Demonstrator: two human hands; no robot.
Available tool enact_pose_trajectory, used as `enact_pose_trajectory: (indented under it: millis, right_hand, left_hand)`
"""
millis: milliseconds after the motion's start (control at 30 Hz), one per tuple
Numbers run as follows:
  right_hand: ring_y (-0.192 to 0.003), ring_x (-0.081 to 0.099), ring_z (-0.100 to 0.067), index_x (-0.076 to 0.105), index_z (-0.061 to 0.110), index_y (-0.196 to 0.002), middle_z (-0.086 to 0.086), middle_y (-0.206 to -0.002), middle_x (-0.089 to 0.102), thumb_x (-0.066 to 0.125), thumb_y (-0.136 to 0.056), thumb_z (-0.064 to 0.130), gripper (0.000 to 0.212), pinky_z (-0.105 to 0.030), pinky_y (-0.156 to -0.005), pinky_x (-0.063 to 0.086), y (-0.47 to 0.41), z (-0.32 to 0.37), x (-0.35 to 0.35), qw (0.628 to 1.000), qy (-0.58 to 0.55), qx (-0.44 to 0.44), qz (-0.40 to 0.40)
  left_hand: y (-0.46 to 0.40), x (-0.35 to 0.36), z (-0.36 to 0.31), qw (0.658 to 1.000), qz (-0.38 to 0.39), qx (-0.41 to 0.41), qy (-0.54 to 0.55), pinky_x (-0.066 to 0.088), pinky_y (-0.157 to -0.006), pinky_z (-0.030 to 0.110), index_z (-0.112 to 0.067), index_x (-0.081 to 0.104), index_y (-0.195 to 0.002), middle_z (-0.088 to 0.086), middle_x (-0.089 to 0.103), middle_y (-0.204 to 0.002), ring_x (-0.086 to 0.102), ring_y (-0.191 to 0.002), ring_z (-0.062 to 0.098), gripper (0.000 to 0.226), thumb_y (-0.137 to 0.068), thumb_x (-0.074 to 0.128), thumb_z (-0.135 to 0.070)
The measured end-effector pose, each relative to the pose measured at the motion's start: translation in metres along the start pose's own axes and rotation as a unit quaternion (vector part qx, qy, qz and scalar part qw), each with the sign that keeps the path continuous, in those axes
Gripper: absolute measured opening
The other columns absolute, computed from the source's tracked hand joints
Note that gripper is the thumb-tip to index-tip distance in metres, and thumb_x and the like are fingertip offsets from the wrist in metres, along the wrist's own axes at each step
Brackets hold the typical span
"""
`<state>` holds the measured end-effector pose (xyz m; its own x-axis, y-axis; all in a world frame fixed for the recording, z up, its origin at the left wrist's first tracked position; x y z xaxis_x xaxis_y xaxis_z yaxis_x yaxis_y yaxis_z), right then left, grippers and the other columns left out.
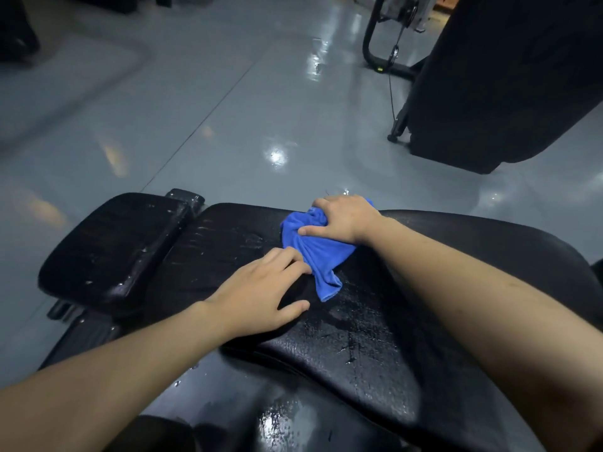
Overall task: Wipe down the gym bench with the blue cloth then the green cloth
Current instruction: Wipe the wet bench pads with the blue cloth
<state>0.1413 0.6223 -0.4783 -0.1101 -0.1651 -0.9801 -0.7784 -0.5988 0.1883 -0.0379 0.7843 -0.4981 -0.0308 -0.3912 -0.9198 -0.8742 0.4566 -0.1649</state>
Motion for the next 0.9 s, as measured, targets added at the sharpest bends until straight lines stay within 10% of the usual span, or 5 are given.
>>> enact_pose_trajectory:
  millis: [200, 533, 900]
  right_hand:
    - [-0.093, 0.054, -0.019, 0.049, 0.027, -0.095, 0.007, -0.096, 0.06, 0.042, -0.081, 0.084, 0.059, -0.037, -0.077, 0.041, 0.02, -0.029, -0.005, 1.0, -0.013, 0.008, 0.007]
    - [-0.121, 0.048, -0.025, 0.047, 0.025, -0.138, 0.0, -0.132, 0.055, 0.016, -0.066, 0.093, 0.104, -0.045, -0.1, 0.037, 0.078, -0.098, -0.014, 0.995, 0.03, 0.094, 0.014]
    - [-0.122, 0.049, -0.027, 0.05, 0.02, -0.134, -0.005, -0.13, 0.057, 0.021, -0.079, 0.086, 0.09, -0.047, -0.099, 0.036, 0.033, -0.026, -0.006, 0.996, 0.068, 0.059, 0.021]
  left_hand:
    - [0.001, -0.001, -0.002, 1.0, 0.003, -0.009, 0.005, 0.044, -0.096, 0.026, -0.03, 0.047, -0.135, -0.013, 0.04, -0.128, 0.042, -0.118, 0.009, 0.05, -0.093, 0.049, -0.057]
    - [0.006, -0.002, -0.003, 1.0, -0.002, -0.005, 0.015, 0.046, -0.096, 0.027, -0.031, 0.045, -0.137, -0.016, 0.037, -0.132, 0.04, -0.122, 0.005, 0.052, -0.093, 0.047, -0.058]
    - [0.021, -0.007, 0.008, 1.0, -0.003, 0.011, 0.016, 0.041, -0.096, 0.021, -0.032, 0.047, -0.136, -0.016, 0.039, -0.133, 0.041, -0.122, 0.005, 0.049, -0.094, 0.049, -0.056]
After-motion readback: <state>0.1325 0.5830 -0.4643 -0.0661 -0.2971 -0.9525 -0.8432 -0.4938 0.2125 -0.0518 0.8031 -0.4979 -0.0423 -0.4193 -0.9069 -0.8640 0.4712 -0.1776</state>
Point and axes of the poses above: each hand's wrist, its own y-axis away from the middle knuckle, its own x-axis out of the palm, z = x × y, the point moved 2 cm from there along -y, towards the middle knuckle
